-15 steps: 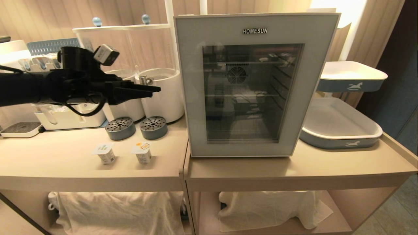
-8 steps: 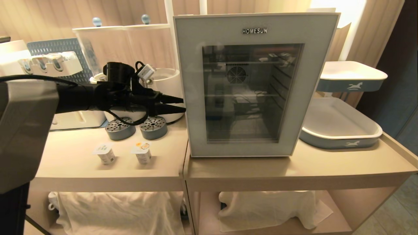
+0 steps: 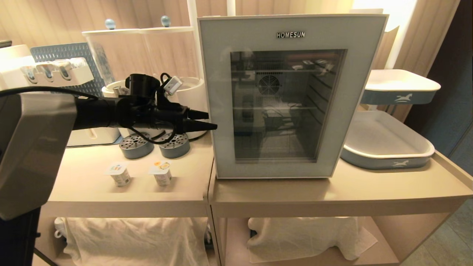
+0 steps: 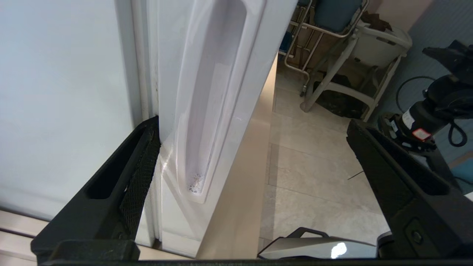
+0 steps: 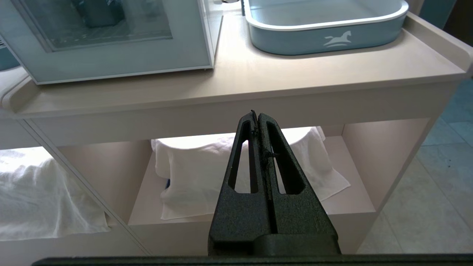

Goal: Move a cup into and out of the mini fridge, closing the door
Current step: Open the freezer door

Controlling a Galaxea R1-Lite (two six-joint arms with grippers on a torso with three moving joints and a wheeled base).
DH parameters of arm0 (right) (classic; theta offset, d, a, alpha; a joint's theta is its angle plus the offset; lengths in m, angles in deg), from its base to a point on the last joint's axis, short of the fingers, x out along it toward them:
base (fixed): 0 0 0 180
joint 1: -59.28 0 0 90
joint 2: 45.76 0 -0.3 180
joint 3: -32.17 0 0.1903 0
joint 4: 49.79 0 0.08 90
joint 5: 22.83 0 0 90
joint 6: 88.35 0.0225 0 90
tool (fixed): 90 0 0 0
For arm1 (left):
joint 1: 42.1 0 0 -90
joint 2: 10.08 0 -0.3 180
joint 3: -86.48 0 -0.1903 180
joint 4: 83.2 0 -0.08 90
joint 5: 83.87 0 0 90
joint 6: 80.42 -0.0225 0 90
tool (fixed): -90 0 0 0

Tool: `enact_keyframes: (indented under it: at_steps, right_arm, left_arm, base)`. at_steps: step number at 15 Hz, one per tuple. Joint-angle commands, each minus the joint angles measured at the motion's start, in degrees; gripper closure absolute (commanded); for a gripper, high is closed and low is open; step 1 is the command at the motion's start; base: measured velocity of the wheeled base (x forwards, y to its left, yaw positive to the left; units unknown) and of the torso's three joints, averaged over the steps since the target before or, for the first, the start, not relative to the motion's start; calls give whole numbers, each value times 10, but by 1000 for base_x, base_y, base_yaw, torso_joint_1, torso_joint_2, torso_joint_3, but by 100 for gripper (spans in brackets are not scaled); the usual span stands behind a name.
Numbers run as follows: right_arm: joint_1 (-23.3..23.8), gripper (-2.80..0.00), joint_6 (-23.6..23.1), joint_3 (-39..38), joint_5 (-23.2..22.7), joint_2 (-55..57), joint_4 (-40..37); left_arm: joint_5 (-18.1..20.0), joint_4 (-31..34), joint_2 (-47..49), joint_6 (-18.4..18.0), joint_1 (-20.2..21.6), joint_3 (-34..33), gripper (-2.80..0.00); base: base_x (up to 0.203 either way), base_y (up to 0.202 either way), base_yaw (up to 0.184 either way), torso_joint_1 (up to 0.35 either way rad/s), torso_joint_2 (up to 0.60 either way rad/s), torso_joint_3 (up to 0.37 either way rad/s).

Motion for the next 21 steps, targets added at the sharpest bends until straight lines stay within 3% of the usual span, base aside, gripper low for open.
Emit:
enact_keyframes:
  at_steps: [1,6,10,12,14,17,19,20,21]
  right_arm:
    - [0,0,0,0,0,1,-1]
    - [0,0,0,1,0,1,-1]
    - [0,0,0,0,0,1,-1]
    - [0,0,0,0,0,1,-1]
    - [0,0,0,1,0,1,-1]
    - [0,0,0,0,0,1,0]
    - [0,0,0,1,0,1,0]
    - [0,0,0,0,0,1,0]
    - [0,0,0,0,0,0,0]
  left_arm:
    - [13,4,-42,1,-2,-35,-280]
    - [58,0,-191,-6,-30,-178,-280]
    - [59,0,-329,-13,-139,-310,-280]
    - [52,0,-393,-14,-205,-379,-280]
    - [-9,0,-431,-12,-229,-437,-280]
    - [-44,1,-493,-3,-204,-490,-280]
    - [-69,3,-558,12,-143,-536,-280]
    - [-101,3,-605,33,-88,-557,-280]
    - [-145,3,-649,61,-33,-571,0]
  base:
    - [0,0,0,0,0,0]
    - [0,0,0,0,0,0]
    - [0,0,0,0,0,0]
    - [0,0,0,0,0,0]
    - [0,0,0,1,-15,10]
    - [0,0,0,0,0,0]
    - [0,0,0,0,0,0]
    - [0,0,0,0,0,0]
    - [0,0,0,0,0,0]
